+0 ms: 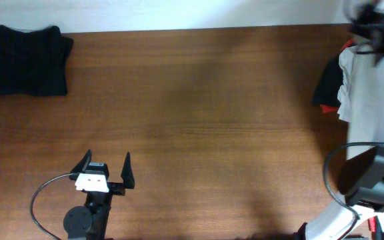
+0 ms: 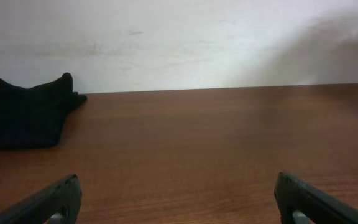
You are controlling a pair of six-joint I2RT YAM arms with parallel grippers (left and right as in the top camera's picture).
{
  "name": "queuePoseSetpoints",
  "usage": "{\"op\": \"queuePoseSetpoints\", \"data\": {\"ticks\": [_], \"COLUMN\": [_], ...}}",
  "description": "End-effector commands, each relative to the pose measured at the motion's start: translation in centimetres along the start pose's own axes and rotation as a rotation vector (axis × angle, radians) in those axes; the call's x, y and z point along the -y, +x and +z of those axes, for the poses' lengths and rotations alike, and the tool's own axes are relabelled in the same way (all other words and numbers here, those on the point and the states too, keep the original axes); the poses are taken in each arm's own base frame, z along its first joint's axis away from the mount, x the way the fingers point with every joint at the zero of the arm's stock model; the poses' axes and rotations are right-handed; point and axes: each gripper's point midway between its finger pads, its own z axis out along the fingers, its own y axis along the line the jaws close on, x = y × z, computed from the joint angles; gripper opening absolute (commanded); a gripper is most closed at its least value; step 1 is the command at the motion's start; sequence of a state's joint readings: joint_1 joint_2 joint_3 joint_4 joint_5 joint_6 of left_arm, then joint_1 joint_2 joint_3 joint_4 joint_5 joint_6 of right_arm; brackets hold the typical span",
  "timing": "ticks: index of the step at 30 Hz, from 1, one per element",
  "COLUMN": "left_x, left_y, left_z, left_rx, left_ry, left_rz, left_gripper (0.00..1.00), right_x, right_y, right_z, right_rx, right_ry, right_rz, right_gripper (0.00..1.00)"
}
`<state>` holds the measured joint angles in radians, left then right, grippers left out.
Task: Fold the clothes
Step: 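Drag the khaki shorts with the right gripper to table center, then grasp the shorts' left and right edges with both grippers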
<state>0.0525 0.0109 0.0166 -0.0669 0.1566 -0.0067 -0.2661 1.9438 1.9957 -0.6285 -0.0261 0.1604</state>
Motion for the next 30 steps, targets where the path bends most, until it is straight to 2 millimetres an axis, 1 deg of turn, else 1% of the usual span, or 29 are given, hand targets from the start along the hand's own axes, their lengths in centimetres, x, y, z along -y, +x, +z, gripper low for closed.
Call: {"op": "queuePoseSetpoints", "data": {"ticks": [1,2,3,4,5,6,7,8,9,10,11,12,13,15,16,17,18,19,20,21,22,23,24,25,26,27,28,29,30], "left_x": [0.1,0.1,0.1,0.1,0.1,0.1,0.1,0.1,0.1,0.1,0.1,0.1,0.1,0.1,0.1,0.1,0.1,0.1,0.1,0.1,0.1,0.1,0.1,0.1,0.1,0.1,0.1,0.1,0.1], "left_y": [0.3,0.3,0.3,0.3,0.3,0.3,0.3,0.3,0.3,0.3,0.3,0.3,0.3,0.3,0.3,0.3,0.3,0.3,0.3,0.3,0.3,0.3,0.3,0.3,0.3,0.3,0.3,0.3,0.3], "left_z": [0.0,0.0,0.0,0.0,0.0,0.0,0.0,0.0,0.0,0.0,0.0,0.0,0.0,0.0,0.0,0.0,0.0,0.0,0.0,0.0,0.0,0.0,0.0,0.0,0.0,0.0,0.0,0.0,0.0], "left_rx": [-0.003,-0.003,-0.003,-0.003,-0.003,-0.003,-0.003,-0.003,-0.003,-0.003,-0.003,-0.003,-0.003,-0.003,-0.003,-0.003,-0.003,-0.003,-0.003,-0.003,-0.003,-0.004,-0.004,-0.003,-0.003,-0.003,-0.003,-0.003,-0.003], "left_ry": [0.004,0.004,0.004,0.004,0.004,0.004,0.004,0.004,0.004,0.004,0.004,0.004,0.004,0.004,0.004,0.004,0.004,0.004,0.004,0.004,0.004,0.004,0.004,0.004,0.004,0.004,0.004,0.004,0.004], "left_rz": [0.011,0.011,0.011,0.011,0.011,0.011,0.011,0.011,0.011,0.011,0.011,0.011,0.011,0.011,0.011,0.011,0.011,0.011,0.011,0.011,0.011,0.011,0.011,0.011,0.011,0.011,0.011,0.011,0.011], "left_gripper": [0.99,0.99,0.99,0.99,0.99,0.99,0.99,0.99,0.99,0.99,0.99,0.99,0.99,0.99,0.99,0.99,0.99,0.99,0.99,0.99,0.99,0.99,0.99,0.99,0.99,0.99,0.99,0.99,0.99], "right_x": [-16.3,-19.7,-25.0,-30.2,-34.4,-38.0,-40.6,-42.3,-44.0,-45.2,-46.9,-47.4,-47.8,-48.4,-48.8,-48.8,-48.8,-49.1,-49.1,-49.0,-48.8,-48.3,-47.2,-45.3,-41.2,-35.3,-31.4,-26.8,-21.6], "right_y": [2.8,4.1,6.8,10.8,15.0,19.4,23.0,25.4,27.5,28.7,29.8,30.1,30.2,30.0,30.0,29.7,29.7,29.8,30.0,30.0,30.0,29.7,29.0,27.9,25.7,23.4,22.2,21.6,22.0], "right_z": [-3.1,-3.9,-5.3,-6.4,-7.2,-8.0,-9.0,-10.1,-11.8,-13.3,-15.3,-15.9,-16.8,-19.2,-20.5,-21.1,-21.7,-22.8,-23.0,-22.8,-22.6,-21.9,-20.4,-18.5,-15.3,-12.2,-10.7,-9.1,-7.9], "right_rx": [-0.052,-0.067,-0.109,-0.182,-0.26,-0.334,-0.388,-0.42,-0.443,-0.443,-0.419,-0.419,-0.431,-0.499,-0.524,-0.525,-0.536,-0.562,-0.573,-0.559,-0.545,-0.535,-0.527,-0.517,-0.5,-0.516,-0.549,-0.61,-0.703], "right_ry": [-0.327,-0.38,-0.463,-0.534,-0.585,-0.624,-0.655,-0.685,-0.72,-0.739,-0.769,-0.786,-0.813,-0.901,-0.95,-0.962,-0.984,-1.036,-1.045,-1.049,-1.051,-1.03,-0.973,-0.885,-0.714,-0.529,-0.44,-0.336,-0.217], "right_rz": [-0.037,-0.072,-0.112,-0.128,-0.134,-0.163,-0.205,-0.241,-0.276,-0.305,-0.335,-0.34,-0.338,-0.277,-0.277,-0.277,-0.277,-0.276,-0.286,-0.313,-0.337,-0.353,-0.342,-0.327,-0.303,-0.266,-0.229,-0.181,-0.13], "right_gripper": [0.04,0.04,0.04,0.04,0.04,0.04,0.03,0.03,0.04,0.05,0.25,0.13,0.04,0.04,0.04,0.06,0.19,0.44,0.69,0.8,0.88,0.91,0.91,0.9,0.91,0.99,0.99,0.99,0.99]}}
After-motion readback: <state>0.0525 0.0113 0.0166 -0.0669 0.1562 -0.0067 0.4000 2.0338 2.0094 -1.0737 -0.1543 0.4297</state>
